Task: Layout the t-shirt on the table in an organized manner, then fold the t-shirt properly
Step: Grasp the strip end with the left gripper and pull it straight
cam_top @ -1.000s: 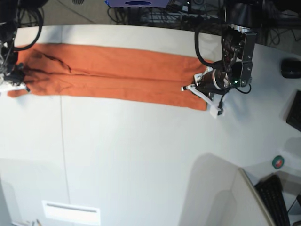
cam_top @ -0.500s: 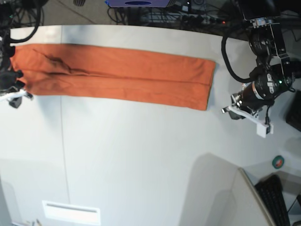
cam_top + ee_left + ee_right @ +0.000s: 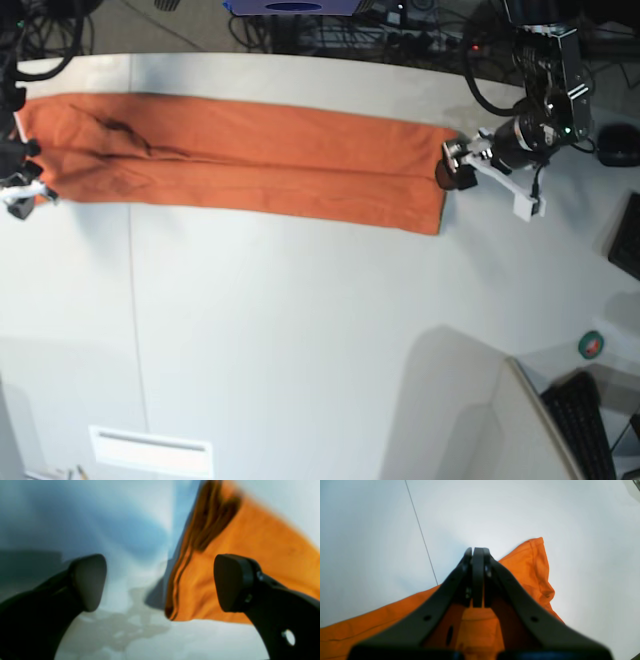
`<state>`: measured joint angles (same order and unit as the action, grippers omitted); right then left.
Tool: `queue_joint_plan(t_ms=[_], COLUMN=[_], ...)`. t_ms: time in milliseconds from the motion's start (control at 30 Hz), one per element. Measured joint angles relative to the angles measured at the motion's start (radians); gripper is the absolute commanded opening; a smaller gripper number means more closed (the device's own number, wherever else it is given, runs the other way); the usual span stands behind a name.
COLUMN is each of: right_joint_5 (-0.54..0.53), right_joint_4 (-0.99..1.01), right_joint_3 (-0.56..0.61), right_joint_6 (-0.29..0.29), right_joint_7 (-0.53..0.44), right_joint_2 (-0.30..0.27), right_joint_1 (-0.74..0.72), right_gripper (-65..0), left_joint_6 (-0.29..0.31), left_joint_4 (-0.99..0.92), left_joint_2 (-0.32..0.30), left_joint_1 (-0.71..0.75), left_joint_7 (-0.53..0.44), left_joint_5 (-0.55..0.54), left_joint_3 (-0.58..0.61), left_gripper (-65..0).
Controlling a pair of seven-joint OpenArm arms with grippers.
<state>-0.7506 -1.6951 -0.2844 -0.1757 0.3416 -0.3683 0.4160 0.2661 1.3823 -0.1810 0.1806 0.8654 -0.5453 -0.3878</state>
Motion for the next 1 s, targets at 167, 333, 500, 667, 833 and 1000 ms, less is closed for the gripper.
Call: queue_joint_plan(t_ms=[167, 333, 500, 667, 833, 1000], right_joint_5=[0.000, 0.000, 0.000, 0.000, 0.000, 0.000], right_joint_4=[0.000, 0.000, 0.000, 0.000, 0.000, 0.000], right_joint_3=[0.000, 0.000, 0.000, 0.000, 0.000, 0.000], right_joint_6=[0.000, 0.000, 0.000, 0.000, 0.000, 0.000], right_joint_7=[0.000, 0.000, 0.000, 0.000, 0.000, 0.000], right_joint_2=[0.000, 0.000, 0.000, 0.002, 0.002, 0.002], right_joint_1=[0.001, 0.009, 0.010, 0.014, 0.019, 0.022], right_gripper=[-65.0, -65.0, -65.0, -65.0, -65.0, -65.0], left_joint_6=[0.004, 0.000, 0.010, 0.015, 0.032, 0.043], left_joint_4=[-0.082, -0.102, -0.114, -0.183, -0.249, -0.281], left_joint_2=[0.000, -0.010, 0.000, -0.010, -0.008, -0.031], left_joint_1=[-0.063, -0.084, -0.090, -0.102, -0.132, -0.153], left_joint_7=[-0.032, -0.045, -0.051, -0.066, -0.066, -0.125], left_joint_5=[-0.012, -0.009, -0.022, -0.040, -0.074, -0.072], left_joint_3=[0.009, 0.086, 0.120, 0.114, 0.112, 0.121], left_gripper=[-6.4, -6.4, -17.9, -52.8, -65.0, -65.0])
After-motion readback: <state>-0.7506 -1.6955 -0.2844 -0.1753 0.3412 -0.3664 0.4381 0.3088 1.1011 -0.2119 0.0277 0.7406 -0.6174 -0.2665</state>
